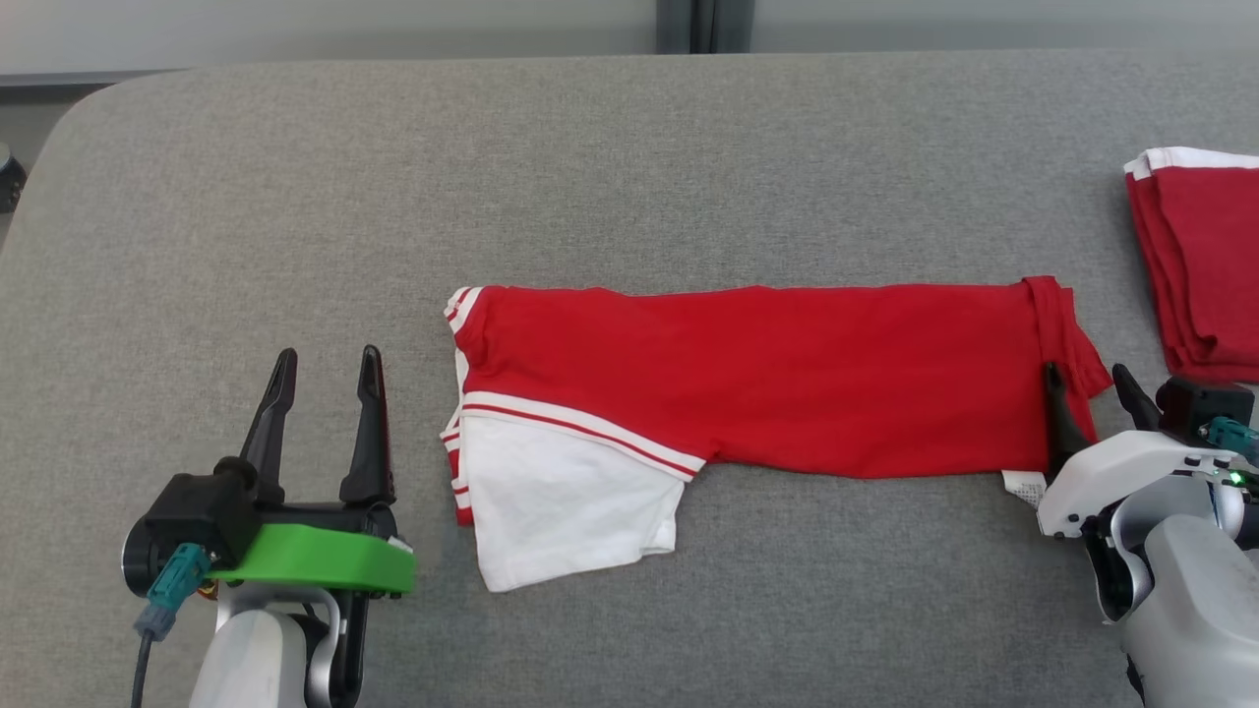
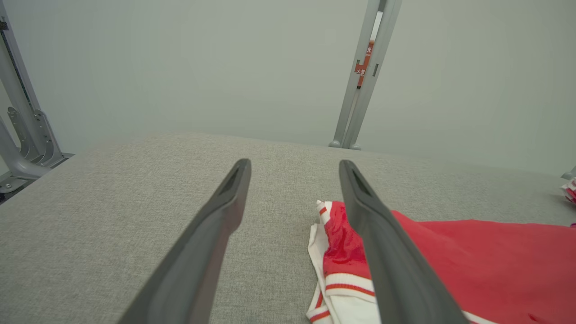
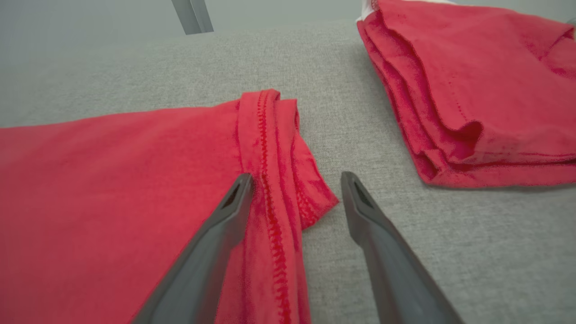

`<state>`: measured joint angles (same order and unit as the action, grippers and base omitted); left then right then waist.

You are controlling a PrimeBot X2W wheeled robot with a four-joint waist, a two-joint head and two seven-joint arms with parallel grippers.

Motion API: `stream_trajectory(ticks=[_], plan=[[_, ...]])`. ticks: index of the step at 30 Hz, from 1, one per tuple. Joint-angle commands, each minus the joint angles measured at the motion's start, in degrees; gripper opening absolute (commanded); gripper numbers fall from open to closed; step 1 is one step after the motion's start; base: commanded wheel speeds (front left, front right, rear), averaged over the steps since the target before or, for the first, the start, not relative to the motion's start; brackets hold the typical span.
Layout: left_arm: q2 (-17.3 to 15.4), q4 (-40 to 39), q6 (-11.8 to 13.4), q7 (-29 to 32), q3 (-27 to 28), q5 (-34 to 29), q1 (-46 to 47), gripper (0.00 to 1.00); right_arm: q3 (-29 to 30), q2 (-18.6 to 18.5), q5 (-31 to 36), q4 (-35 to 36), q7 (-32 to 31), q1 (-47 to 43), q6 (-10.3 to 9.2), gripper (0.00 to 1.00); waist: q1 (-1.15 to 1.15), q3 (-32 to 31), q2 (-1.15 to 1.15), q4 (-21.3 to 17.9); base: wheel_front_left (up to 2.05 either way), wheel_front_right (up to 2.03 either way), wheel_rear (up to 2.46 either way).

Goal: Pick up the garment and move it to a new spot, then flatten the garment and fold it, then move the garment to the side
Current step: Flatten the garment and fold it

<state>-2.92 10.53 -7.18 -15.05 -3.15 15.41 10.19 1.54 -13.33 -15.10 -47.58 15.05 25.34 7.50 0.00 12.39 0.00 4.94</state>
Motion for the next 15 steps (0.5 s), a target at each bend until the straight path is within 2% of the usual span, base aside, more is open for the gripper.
stream_trajectory(ticks=[1,8,9,10,11,15], plan=[[0.0,0.1,-0.2,-0.1,0.2,-0.1,1.1,1.0,0.5,0.0,-0.6,-1.4,0.1,1.1,-0.02,1.0,0.0,1.1,0.0,1.2,0.0,0.0,0.0],[0.0,0.2,-0.3,-0.1,0.2,-0.2,1.4,1.0,-0.2,1.3,-3.5,-5.6,0.0,2.5,-0.02,1.0,0.0,1.2,0.0,1.4,0.0,0.0,0.0],[0.0,0.3,-0.3,-0.1,0.2,-0.3,1.4,1.0,-0.5,1.7,-4.5,-5.7,0.0,2.5,-0.02,0.83,0.0,1.2,0.0,1.3,0.0,0.0,0.0],[0.0,0.3,-0.3,-0.1,0.2,-0.3,1.3,1.0,-0.6,1.8,-5.0,-5.5,0.0,2.5,-0.02,0.2,0.0,1.1,0.0,1.2,0.0,0.0,0.0],[0.0,0.5,-0.3,-0.1,0.2,-0.3,1.3,1.0,-0.8,1.6,-5.5,-5.2,0.0,2.4,-0.02,0.0,0.0,1.0,0.0,1.0,0.0,0.0,0.0],[0.0,0.9,-0.3,-0.1,0.1,-0.5,1.3,1.0,-0.6,0.1,-6.9,-4.4,0.0,1.6,-0.08,0.0,0.0,0.3,0.0,0.3,0.0,0.0,0.0]])
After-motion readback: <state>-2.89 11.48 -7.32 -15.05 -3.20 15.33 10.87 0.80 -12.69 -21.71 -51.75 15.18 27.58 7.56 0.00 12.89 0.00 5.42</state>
